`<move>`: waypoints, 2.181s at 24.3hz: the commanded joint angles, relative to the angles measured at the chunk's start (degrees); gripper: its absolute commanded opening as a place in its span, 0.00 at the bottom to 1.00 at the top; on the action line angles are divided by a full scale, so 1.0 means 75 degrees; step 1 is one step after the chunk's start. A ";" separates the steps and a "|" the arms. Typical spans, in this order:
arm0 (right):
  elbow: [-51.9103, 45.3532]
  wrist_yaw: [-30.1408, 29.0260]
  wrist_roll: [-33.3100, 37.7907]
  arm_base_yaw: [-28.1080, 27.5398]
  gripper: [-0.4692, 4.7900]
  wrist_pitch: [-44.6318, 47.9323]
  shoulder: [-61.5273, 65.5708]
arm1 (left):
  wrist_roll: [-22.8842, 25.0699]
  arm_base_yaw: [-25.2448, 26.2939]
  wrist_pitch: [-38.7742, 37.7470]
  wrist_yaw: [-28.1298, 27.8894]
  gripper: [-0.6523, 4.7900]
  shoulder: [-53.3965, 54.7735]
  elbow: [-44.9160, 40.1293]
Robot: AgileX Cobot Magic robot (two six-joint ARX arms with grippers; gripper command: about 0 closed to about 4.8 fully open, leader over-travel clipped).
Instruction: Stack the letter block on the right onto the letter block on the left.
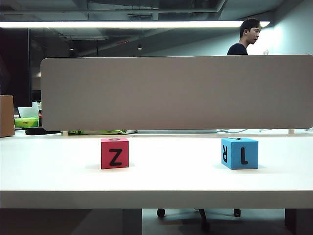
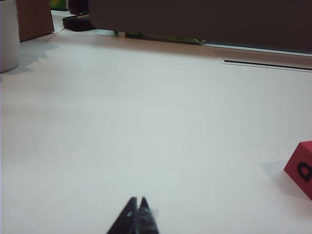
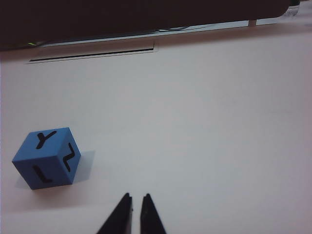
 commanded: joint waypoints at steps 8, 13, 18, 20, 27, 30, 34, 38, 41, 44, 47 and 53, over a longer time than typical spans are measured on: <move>0.0058 -0.0723 0.0356 0.0006 0.17 -0.0117 -0.0012 | -0.0096 -0.0012 0.0052 0.0085 0.12 0.0000 0.0052; 0.2340 -0.0624 0.1218 0.0006 0.07 -0.0746 0.0096 | -0.0874 -0.0015 0.0085 0.2180 0.12 0.0058 0.1023; 0.5400 -0.1909 0.0070 0.0015 0.07 -0.3663 0.1988 | -0.0012 -0.0012 0.0251 0.3360 0.11 0.1658 0.1988; 0.6187 -0.2439 -0.0189 0.0017 0.09 -0.4526 0.3034 | 0.0201 -0.0015 0.0428 0.4188 0.12 0.2430 0.2200; 0.8014 -0.2509 -0.0198 0.0478 0.74 -0.4622 0.7729 | 0.0519 -0.0006 0.0455 0.4776 0.12 0.4389 0.2640; 0.8641 -0.2206 -0.0172 0.1003 0.93 -0.4205 1.0078 | 0.0516 -0.0009 0.0446 0.4779 0.12 0.4409 0.2640; 0.9999 -0.1626 -0.0198 0.1623 0.98 -0.4698 1.2858 | 0.0256 -0.0015 0.0405 0.4870 0.11 0.4406 0.2640; 1.0663 -0.0970 -0.0201 0.1923 1.00 -0.5251 1.3843 | -0.0038 -0.0015 0.0341 0.5106 0.12 0.4409 0.2640; 1.0826 -0.0810 -0.0210 0.2072 1.00 -0.5426 1.4140 | -0.0414 -0.0015 0.0309 0.5339 0.12 0.4409 0.2640; 1.0824 -0.0466 -0.0224 0.2177 1.00 -0.5342 1.4210 | -0.0428 -0.0015 0.0283 0.5528 0.12 0.4409 0.2640; 1.0826 -0.0478 -0.0227 0.2180 0.67 -0.5298 1.4207 | -0.0423 -0.0015 0.0286 0.5523 0.11 0.4409 0.2640; 1.0946 -0.0705 -0.0219 0.2253 0.58 -0.5319 1.4201 | -0.0423 -0.0015 0.0286 0.5523 0.12 0.4409 0.2640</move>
